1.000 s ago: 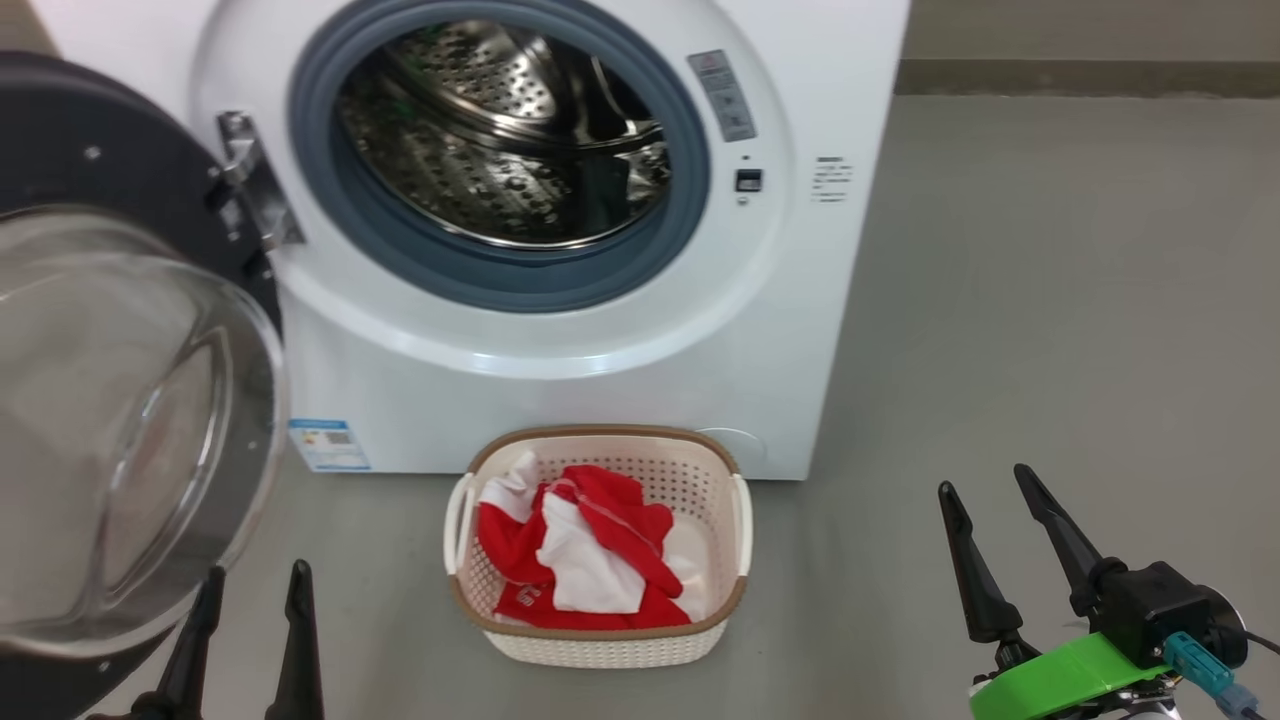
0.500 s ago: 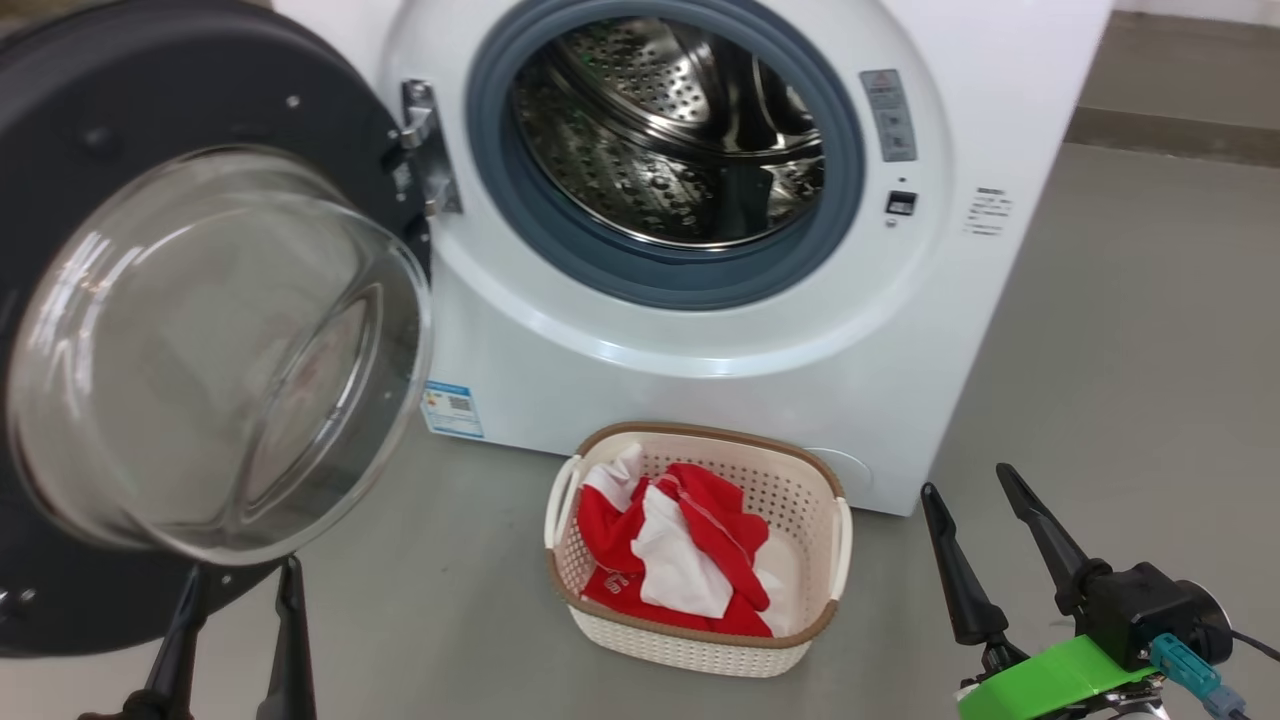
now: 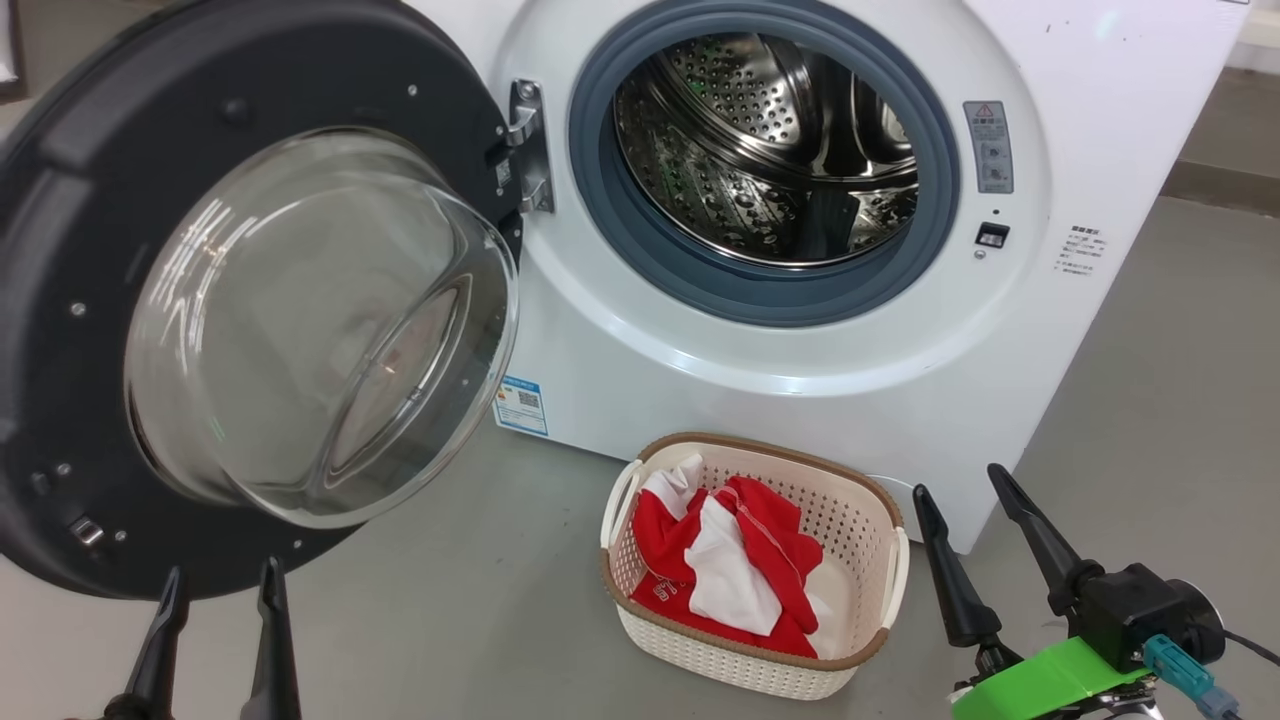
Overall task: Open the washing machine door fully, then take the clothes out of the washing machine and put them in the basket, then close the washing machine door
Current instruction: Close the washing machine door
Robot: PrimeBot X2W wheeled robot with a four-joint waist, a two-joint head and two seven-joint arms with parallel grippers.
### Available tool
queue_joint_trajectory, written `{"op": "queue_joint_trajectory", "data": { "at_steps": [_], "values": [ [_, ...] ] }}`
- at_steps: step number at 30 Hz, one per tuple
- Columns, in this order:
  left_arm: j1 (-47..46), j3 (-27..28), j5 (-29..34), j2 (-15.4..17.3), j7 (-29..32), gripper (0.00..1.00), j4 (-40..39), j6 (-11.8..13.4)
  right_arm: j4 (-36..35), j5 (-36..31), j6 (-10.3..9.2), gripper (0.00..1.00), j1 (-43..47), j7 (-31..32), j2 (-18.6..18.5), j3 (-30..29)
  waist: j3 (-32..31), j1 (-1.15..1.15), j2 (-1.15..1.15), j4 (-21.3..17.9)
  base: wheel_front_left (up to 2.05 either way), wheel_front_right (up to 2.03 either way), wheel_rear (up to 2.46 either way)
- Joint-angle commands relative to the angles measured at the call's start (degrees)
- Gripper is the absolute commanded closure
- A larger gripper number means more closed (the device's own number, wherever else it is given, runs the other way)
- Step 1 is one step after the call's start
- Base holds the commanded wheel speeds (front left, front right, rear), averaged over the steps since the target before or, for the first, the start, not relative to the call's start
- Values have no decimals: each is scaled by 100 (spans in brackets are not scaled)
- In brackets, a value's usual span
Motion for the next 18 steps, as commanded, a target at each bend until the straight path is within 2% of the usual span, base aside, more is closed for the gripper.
{"op": "queue_joint_trajectory", "data": {
  "at_steps": [1, 10, 11, 12, 13, 18],
  "values": [
    [-71, 202, 5, 79, -68, 0, -163, 59, -146, 33, 36, 0, -147, -37, -55, 151, -7, 0, 0, 27, 0, 0, 0],
    [-96, 213, -15, 90, -68, 0, -100, 131, -104, 34, 36, 0, -180, -37, -105, 200, 7, 0, 0, 1, 0, 0, 0],
    [-109, 221, -4, 97, -68, 22, -109, 145, -105, 34, 36, 0, -184, -37, -109, 197, 5, 0, 0, -1, 0, 0, 0],
    [-109, 221, -4, 97, -68, 22, -109, 145, -105, 34, 36, 0, -184, -37, -109, 197, 5, 0, 0, -1, 0, 0, 0],
    [-120, 226, -10, 97, -67, 100, -94, 160, -107, 34, 36, 0, -185, -37, -113, 190, 3, 0, 0, 0, 0, 0, 0],
    [-571, 376, 88, 251, -66, 100, -378, 309, -98, 16, 36, 0, -157, -37, -126, 146, -10, 0, 0, 45, 0, 0, 0]
  ]
}}
